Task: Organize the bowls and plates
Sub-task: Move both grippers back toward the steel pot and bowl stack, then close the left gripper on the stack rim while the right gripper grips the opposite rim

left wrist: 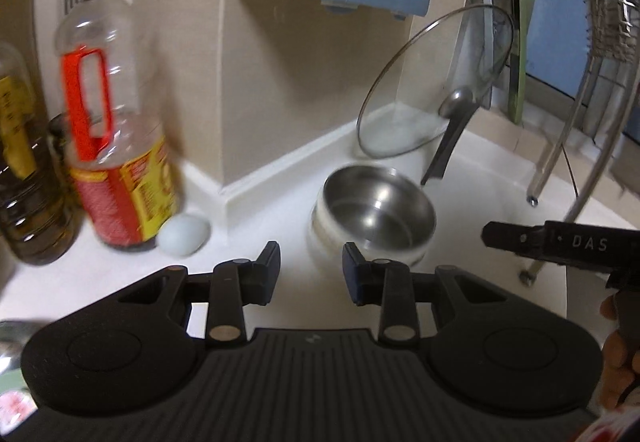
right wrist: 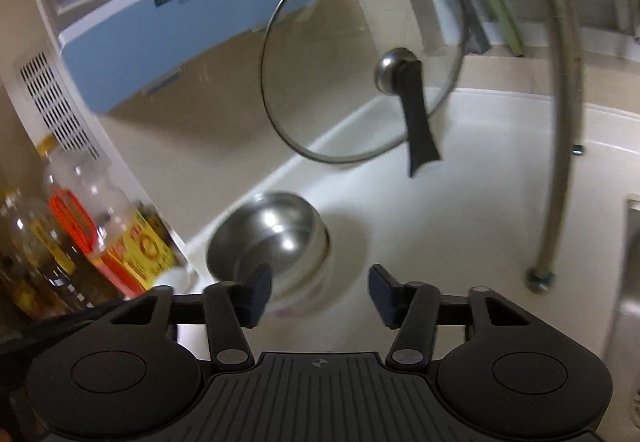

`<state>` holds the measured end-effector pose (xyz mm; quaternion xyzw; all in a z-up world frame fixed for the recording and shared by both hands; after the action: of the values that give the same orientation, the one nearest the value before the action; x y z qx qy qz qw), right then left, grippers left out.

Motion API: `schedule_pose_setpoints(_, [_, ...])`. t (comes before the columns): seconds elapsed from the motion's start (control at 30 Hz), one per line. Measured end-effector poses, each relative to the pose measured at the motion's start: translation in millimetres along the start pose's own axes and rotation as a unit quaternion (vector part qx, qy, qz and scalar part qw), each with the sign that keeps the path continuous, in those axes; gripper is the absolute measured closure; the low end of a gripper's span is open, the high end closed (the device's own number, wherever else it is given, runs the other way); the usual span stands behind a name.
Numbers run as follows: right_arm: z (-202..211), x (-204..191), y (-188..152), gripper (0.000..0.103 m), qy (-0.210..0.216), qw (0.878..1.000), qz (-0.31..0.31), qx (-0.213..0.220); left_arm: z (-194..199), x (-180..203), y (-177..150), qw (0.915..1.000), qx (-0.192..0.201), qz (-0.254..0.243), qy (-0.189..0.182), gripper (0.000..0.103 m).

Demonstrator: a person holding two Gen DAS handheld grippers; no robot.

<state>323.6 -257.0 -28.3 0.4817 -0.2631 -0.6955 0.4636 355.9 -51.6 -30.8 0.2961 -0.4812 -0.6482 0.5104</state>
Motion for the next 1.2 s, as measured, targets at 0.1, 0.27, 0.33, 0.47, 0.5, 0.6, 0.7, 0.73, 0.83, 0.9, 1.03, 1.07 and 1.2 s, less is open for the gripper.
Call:
schedule_pose_setpoints(0.1, [-20, 3, 10, 0.062, 0.019, 1.000, -0.004, -0.002, -21, 6, 7, 1.0000, 0.006, 0.001, 0.001, 0.076])
schedule_pose_setpoints(0.27, [-52, 7, 15, 0.070, 0.040, 0.999, -0.006, -0.012, -52, 7, 8, 0.9999, -0.008, 0.010, 0.004, 0.082])
schedule_pose_setpoints(0.33, [-61, 9, 14, 0.071, 0.046, 0.999, -0.008, -0.019, -61, 7, 5, 0.9998, -0.015, 0.012, 0.004, 0.084])
schedule_pose_setpoints(0.47, [-76, 13, 13, 0.072, 0.051, 0.998, -0.014, -0.028, -74, 7, 1, 0.9996, -0.023, 0.016, 0.007, 0.087])
schedule_pose_setpoints(0.5, [-79, 14, 13, 0.073, 0.052, 0.998, -0.015, -0.030, -77, 8, 0, 0.9995, -0.025, 0.019, 0.005, 0.089])
schedule_pose_setpoints(0.6, [-87, 17, 11, 0.080, 0.055, 0.998, -0.017, -0.037, -82, 9, -2, 0.9993, -0.031, 0.020, 0.001, 0.094])
schedule_pose_setpoints(0.7, [-93, 19, 10, 0.088, 0.060, 0.997, -0.025, -0.042, -87, 9, -2, 0.9992, -0.034, 0.020, 0.000, 0.095])
schedule_pose_setpoints(0.73, [-94, 20, 9, 0.091, 0.060, 0.997, -0.027, -0.042, -87, 9, -3, 0.9993, -0.033, 0.019, 0.002, 0.095])
schedule_pose_setpoints(0.83, [-95, 21, 9, 0.094, 0.063, 0.997, -0.029, -0.044, -90, 10, -2, 0.9994, -0.033, 0.012, 0.004, 0.095])
schedule_pose_setpoints(0.9, [-95, 19, 10, 0.094, 0.063, 0.997, -0.028, -0.044, -91, 10, -2, 0.9994, -0.033, 0.011, 0.004, 0.095])
schedule_pose_setpoints(1.03, [-93, 18, 9, 0.094, 0.061, 0.997, -0.029, -0.046, -91, 12, -3, 0.9995, -0.030, 0.002, 0.006, 0.095])
schedule_pose_setpoints(1.07, [-92, 18, 9, 0.094, 0.061, 0.997, -0.031, -0.046, -91, 12, -4, 0.9995, -0.029, -0.001, 0.007, 0.095])
schedule_pose_setpoints(1.2, [-89, 16, 8, 0.094, 0.061, 0.997, -0.025, -0.044, -91, 9, -4, 0.9994, -0.032, 0.010, 0.007, 0.093])
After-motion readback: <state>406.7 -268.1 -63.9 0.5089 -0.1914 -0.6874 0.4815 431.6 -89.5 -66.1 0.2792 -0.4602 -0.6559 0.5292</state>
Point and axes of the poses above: each gripper's, at about its wrist camera, not at the fingertips, and z roughly against the way its jaws point, x to its right, y to its top, the point moved 5 cm from there along -z, roughly the way its jaws point, and after that the axes turned 13 degrees about x, right-handed, at the moved point
